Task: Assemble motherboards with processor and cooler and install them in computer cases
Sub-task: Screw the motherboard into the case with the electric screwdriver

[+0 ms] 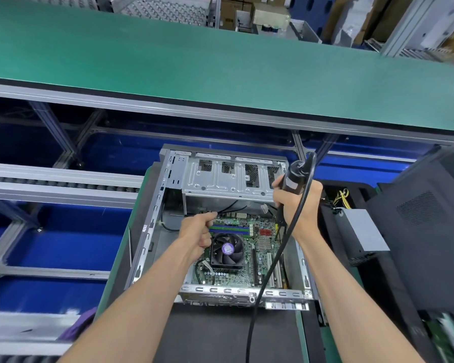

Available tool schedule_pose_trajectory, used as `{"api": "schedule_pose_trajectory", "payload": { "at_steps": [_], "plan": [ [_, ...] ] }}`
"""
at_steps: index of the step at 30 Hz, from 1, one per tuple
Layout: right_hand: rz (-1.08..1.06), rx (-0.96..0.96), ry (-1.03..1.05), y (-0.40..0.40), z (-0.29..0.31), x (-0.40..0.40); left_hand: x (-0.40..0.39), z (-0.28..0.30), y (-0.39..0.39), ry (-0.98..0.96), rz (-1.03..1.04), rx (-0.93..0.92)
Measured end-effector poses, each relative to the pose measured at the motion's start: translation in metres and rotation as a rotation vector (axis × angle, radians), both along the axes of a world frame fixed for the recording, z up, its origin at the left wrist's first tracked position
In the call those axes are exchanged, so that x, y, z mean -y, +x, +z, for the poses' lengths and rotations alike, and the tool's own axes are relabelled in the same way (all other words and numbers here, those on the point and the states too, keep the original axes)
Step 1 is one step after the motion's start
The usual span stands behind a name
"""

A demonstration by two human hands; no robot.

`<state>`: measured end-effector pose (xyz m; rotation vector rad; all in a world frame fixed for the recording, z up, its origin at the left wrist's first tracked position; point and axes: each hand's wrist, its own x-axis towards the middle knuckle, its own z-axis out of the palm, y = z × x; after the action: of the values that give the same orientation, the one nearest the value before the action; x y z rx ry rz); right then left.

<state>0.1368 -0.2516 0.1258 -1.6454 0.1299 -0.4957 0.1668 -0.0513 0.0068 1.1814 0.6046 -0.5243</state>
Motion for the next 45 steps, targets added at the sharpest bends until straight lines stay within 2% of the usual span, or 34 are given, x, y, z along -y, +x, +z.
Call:
{"api": "schedule_pose_trajectory", "payload": {
  "at_steps": [3, 19, 33, 40, 45],
  "plan": [
    [0.127, 0.015, -0.014, -0.003, 0.001, 0.003, -0.001, 0.002, -0.002, -0.006, -0.001, -0.001],
    [0.098, -0.015, -0.069, 0.002, -0.002, 0.002, -0.005, 0.005, -0.006, 0.013, 0.008, -0.007],
    [0.123, -0.015, 0.016, 0.001, -0.002, 0.009, -0.005, 0.007, -0.007, 0.003, 0.021, -0.006],
    [0.175, -0.037, -0.024, -0.003, 0.003, 0.009, -0.005, 0.016, -0.01, -0.033, 0.036, 0.012],
    [0.173, -0.046, 0.025, -0.007, 0.01, 0.014, -0.002, 0.026, -0.013, -0.092, 0.061, 0.027]
  ]
}}
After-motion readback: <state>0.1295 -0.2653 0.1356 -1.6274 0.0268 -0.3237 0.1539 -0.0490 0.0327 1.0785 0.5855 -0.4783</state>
